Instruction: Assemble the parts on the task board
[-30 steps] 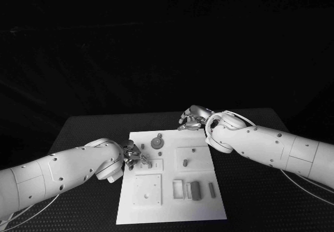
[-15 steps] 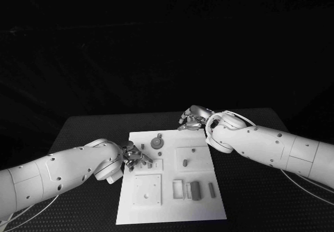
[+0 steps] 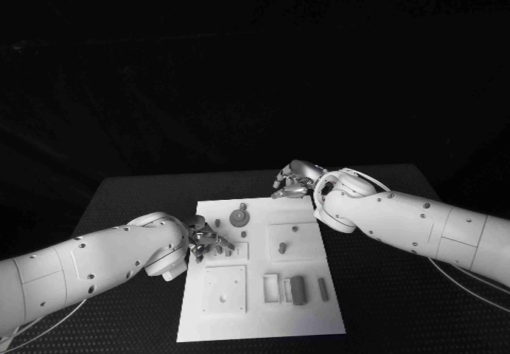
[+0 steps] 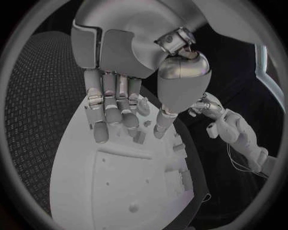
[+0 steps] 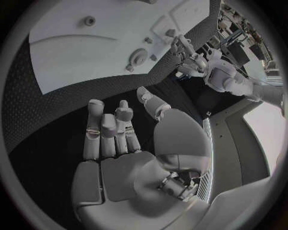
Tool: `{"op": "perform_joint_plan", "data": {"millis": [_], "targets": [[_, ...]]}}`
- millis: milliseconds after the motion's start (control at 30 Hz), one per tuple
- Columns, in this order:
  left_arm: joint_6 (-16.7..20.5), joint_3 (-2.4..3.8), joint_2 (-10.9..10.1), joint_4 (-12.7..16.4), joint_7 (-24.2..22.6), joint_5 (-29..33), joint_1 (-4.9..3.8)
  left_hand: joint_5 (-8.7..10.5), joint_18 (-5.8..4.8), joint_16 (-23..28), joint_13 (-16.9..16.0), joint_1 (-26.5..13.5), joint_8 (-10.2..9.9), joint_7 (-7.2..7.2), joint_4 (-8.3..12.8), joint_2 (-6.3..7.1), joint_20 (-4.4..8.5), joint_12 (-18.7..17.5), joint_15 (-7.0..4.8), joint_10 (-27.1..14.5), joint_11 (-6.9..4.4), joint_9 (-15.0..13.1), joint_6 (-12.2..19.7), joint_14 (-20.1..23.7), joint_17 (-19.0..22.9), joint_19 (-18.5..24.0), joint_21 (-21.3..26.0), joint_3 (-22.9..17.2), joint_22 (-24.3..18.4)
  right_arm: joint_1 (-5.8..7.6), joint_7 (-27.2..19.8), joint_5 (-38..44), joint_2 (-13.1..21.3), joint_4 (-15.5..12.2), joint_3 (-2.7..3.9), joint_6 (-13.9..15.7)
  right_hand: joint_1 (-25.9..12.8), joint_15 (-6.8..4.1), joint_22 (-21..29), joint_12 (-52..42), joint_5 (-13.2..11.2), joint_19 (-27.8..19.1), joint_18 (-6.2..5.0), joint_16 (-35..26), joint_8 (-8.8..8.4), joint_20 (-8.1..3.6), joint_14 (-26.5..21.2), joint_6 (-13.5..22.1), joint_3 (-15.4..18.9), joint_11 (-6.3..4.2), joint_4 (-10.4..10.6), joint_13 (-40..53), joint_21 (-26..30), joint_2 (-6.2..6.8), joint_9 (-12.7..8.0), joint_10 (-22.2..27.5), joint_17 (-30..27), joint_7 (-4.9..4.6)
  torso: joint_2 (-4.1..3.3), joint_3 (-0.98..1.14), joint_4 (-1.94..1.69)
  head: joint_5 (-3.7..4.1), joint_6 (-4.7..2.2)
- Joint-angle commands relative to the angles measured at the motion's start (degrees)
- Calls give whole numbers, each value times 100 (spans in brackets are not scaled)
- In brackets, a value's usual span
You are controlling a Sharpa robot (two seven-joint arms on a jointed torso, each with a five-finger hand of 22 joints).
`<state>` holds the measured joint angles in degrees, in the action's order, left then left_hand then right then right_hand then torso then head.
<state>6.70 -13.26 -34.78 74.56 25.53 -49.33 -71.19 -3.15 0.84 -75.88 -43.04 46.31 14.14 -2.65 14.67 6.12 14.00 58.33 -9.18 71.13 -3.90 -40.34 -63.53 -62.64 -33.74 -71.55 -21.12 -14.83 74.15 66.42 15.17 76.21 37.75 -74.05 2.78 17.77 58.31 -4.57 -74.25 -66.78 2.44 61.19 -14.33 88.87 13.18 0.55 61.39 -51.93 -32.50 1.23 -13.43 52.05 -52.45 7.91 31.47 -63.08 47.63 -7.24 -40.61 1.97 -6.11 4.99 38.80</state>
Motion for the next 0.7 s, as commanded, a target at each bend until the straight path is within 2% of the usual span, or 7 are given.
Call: {"op": "perform_joint_plan", "data": {"millis": [33,400,700], "targets": [[-77,-1,36,5,77,-307,10,37,-62,-25,9,-67,-21,-5,-11,-3,43,26,-1,-10,17,7,25,27,7,0,37,29,2,-2,-29,15,3,-8,3,-50,4,-18,-7,-21,33,-23,-67,-25,-20,-24,21,14,31,10,1,-9,31,-44,-3,39,6,-59,0,0,-2,2,0],[-119,-2,102,-15,80,-373,67,37,-58,-33,10,-90,-20,1,-13,-62,49,34,-7,-5,11,13,14,23,5,-12,43,4,4,-2,-29,15,3,-10,3,-48,4,-18,-7,-22,33,-23,-67,-25,-21,-24,21,15,31,10,1,-9,31,-43,-3,40,7,-59,-3,1,0,2,3],[-138,-2,144,-55,74,-362,78,37,-58,-41,11,-82,-16,6,4,-111,53,43,-11,3,6,16,0,17,4,-22,46,-22,9,-2,-30,15,0,-9,3,-49,4,-18,-7,-22,33,-23,-67,-25,-21,-24,21,15,31,10,2,-10,31,-44,-3,40,6,-59,-1,4,1,8,7]]}}
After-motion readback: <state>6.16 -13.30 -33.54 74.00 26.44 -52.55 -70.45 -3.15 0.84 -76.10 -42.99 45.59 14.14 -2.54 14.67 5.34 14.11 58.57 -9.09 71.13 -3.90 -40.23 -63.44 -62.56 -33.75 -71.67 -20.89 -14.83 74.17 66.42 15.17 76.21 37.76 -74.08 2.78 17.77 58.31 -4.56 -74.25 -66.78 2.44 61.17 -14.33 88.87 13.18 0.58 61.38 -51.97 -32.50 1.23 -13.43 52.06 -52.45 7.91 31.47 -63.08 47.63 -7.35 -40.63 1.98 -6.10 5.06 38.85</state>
